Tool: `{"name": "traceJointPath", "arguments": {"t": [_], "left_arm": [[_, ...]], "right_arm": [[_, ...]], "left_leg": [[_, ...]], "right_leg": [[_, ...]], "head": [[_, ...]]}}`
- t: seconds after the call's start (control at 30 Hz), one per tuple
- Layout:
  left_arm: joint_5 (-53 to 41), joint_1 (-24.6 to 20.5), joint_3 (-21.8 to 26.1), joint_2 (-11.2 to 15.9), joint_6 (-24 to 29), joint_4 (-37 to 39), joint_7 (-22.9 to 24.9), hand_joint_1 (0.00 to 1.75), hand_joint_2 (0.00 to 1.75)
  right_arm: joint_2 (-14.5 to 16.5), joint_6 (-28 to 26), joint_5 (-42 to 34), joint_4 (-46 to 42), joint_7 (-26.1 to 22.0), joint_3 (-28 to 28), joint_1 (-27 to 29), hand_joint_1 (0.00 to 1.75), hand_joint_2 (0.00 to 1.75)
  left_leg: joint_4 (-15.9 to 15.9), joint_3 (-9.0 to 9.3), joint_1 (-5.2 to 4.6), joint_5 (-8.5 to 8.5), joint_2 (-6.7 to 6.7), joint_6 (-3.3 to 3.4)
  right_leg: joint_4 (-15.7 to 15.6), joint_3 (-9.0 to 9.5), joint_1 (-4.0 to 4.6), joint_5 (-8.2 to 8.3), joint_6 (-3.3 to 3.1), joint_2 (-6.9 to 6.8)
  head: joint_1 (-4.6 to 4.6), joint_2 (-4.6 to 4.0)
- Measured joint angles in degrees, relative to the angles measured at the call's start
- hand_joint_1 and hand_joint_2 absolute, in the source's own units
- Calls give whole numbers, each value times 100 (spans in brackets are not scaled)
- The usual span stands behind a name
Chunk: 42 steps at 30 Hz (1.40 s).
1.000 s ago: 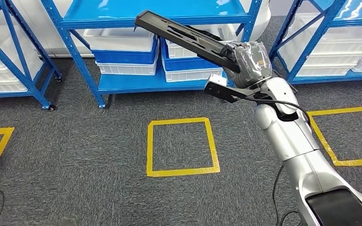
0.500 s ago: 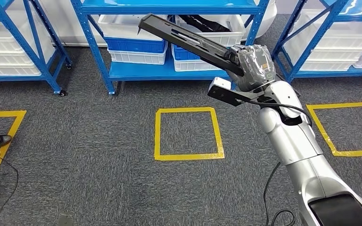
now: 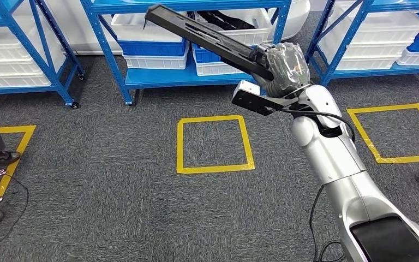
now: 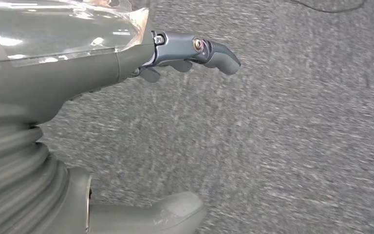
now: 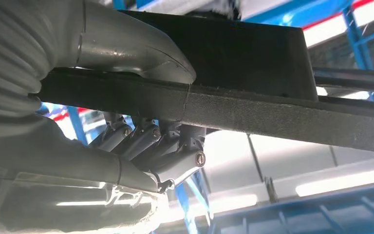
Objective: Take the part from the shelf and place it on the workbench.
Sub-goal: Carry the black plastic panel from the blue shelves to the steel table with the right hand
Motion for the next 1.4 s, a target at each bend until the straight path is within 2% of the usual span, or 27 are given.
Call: {"name": "traceJointPath", "arguments": {"t": [0.03, 0.1, 0.17, 0.2, 0.23, 0.3, 0.33, 0.37, 0.43, 0.5, 0.53, 0.6, 0.67, 0.7, 0.77, 0.83, 0.87, 0.93, 0.97, 1.0, 1.03, 1.1, 1.17, 1.23, 1.3, 1.33, 1.4], "left_arm": [[2, 3, 10, -1, -2, 0, -1, 0, 175], [3, 3, 23, -2, -4, -2, -1, 0, 175], [-4, -5, 27, -1, -7, -5, -1, 0, 175], [-10, -8, 27, -1, -9, -6, -4, 0, 175], [-18, -8, 26, -2, -10, -6, -7, 0, 175], [-38, -4, 27, -9, -2, -5, -9, 0, 175], [-51, -3, 27, -11, 4, -4, -8, 0, 175], [-63, -4, 27, -13, 7, -4, -5, 0, 175], [-81, -5, 27, -10, 7, -4, -2, 0, 175], [-94, 1, 27, -17, 7, -4, 1, 0, 175], [-99, 4, 27, -24, 6, -4, 2, 0, 175], [-107, 7, 27, -37, 5, -4, 2, 0, 175], [-116, 7, 26, -42, 5, -4, 1, 0, 175], [-121, 7, 26, -40, 5, -4, 1, 0, 175], [-126, 7, 26, -39, 6, -4, 3, 0, 175], [-126, 6, 26, -42, 8, -4, 7, 0, 175], [-127, 6, 26, -43, 9, -4, 8, 0, 175], [-127, 13, 26, -41, 14, -4, 9, 0, 175], [-127, 19, 26, -38, 18, -4, 11, 0, 175], [-126, 25, 26, -36, 20, -3, 13, 0, 175], [-126, 31, 26, -36, 22, -3, 14, 0, 175], [-126, 35, 26, -35, 22, -2, 16, 0, 175], [-126, 36, 27, -29, 22, -2, 16, 0, 175], [-126, 43, 28, -17, 23, -2, 18, 0, 175], [-124, 53, 30, -19, 26, -2, 19, 0, 175], [-124, 54, 30, -23, 28, -2, 17, 0, 175], [-126, 53, 31, -33, 34, -3, 14, 0, 175]], "right_arm": [[7, 23, -38, 17, -15, -1, 6, 159, 175], [13, 46, -83, 41, -26, -9, 11, 159, 175], [15, -4, -8, 48, -21, -25, -2, 159, 175], [17, -57, 68, 48, -11, -28, -11, 159, 175], [17, -118, 156, 48, -2, -25, -17, 159, 175], [12, -222, 272, 50, 20, -8, -18, 159, 175], [8, -267, 296, 51, 37, -5, -17, 159, 175], [4, -308, 295, 52, 57, -9, -17, 159, 175], [-3, -363, 252, 53, 105, -35, -15, 159, 175], [-19, -370, 193, 57, 133, -80, -6, 159, 175], [-24, -368, 168, 60, 139, -105, -4, 159, 175], [-27, -367, 133, 62, 142, -151, -13, 159, 175], [-18, -368, 117, 58, 141, -174, -32, 159, 175], [-14, -368, 113, 56, 140, -179, -37, 159, 175], [-24, -369, 110, 54, 139, -192, -37, 159, 175], [-42, -369, 109, 53, 139, -213, -33, 159, 175], [-44, -369, 108, 53, 138, -219, -29, 159, 175], [-33, -369, 108, 55, 133, -215, -9, 159, 175], [-26, -369, 109, 58, 131, -209, 9, 159, 175], [-21, -369, 109, 62, 129, -204, 29, 159, 175], [-18, -369, 110, 66, 128, -201, 45, 159, 175], [-17, -369, 111, 69, 128, -202, 55, 159, 175], [-14, -369, 116, 70, 128, -202, 37, 159, 175], [-1, -375, 139, 76, 129, -201, 14, 159, 175], [4, -389, 179, 87, 130, -204, 6, 159, 175], [-3, -396, 194, 91, 131, -211, 7, 159, 175], [-15, -415, 221, 101, 137, -227, -17, 159, 175]], "left_leg": [[35, 125, 6, 103, 1, -6], [-427, 660, 21, 257, 1, 7], [-1172, 1268, 6, 113, -6, 49], [-1419, 1436, -14, 20, -11, 85], [-1558, 1491, -43, -17, -13, 131], [-1621, 1444, -61, 68, 2, 260], [-1642, 1406, -62, 131, 14, 325], [-1658, 1359, -56, 196, 27, 376], [-1656, 1234, -61, 297, 60, 420], [-1651, 1112, -62, 388, 105, 413], [-1648, 1060, -61, 427, 133, 401], [-1643, 993, -60, 486, 214, 365], [-1639, 968, -81, 522, 309, 312], [-1641, 966, -92, 538, 358, 281], [-1660, 967, -95, 574, 458, 218], [-1576, 924, -69, 492, 402, 153], [-1388, 849, -56, 346, 308, 127], [-714, 582, -42, -73, 98, 90], [-365, 444, -42, -232, 50, 79], [-151, 365, -42, -294, 26, 74], [-131, 376, -42, -251, 13, 78], [-693, 697, -40, 88, -86, 118], [-1374, 1059, -13, 329, -418, 189], [-1616, 1166, -11, 343, -622, 230], [-1675, 1174, -24, 375, -496, 260], [-1716, 1183, -19, 400, -416, 286], [-1778, 1198, 9, 444, -239, 332]], "right_leg": [[4, -95, 0, 72, 16, 1], [14, -245, -2, 195, 68, 3], [36, -339, 20, 287, 139, -3], [38, -363, 33, 330, 182, -9], [27, -381, 41, 377, 224, -16], [38, -444, 38, 410, 299, -15], [144, -516, 28, 331, 306, -9], [368, -627, 19, 179, 296, -3], [1082, -888, -3, -220, 267, 7], [1550, -960, -10, -439, 305, 12], [1476, -829, -10, -441, 340, 8], [751, -276, -10, -322, 398, -93], [87, 151, 34, -233, 362, -239], [-59, 225, 57, -218, 318, -269], [-88, 200, 81, -164, 220, -166], [-114, 187, 36, -97, 128, -64], [-127, 181, 12, -62, 82, -16], [-132, 152, 3, -15, 15, 82], [-131, 136, 13, 0, -2, 134], [-129, 122, 22, 13, -9, 194], [-124, 112, 28, 25, -10, 258], [-111, 101, 35, 40, -1, 389], [-87, 68, 43, 51, 25, 501], [-67, -7, 19, 81, 93, 618], [-72, -91, 2, 125, 182, 737], [-49, -136, 8, 119, 212, 701], [291, -340, 31, -57, 223, 424]], "head": [[0, 0], [-2, 0], [4, 0], [8, 0], [11, 0], [12, 0], [16, 0], [19, 0], [25, 0], [25, 0], [26, 0], [27, 0], [21, 0], [19, 0], [17, 0], [15, 0], [12, -1], [9, -1], [10, -1], [11, 0], [11, 0], [11, 0], [16, 0], [14, 0], [4, 0], [10, 0], [47, 0]]}}
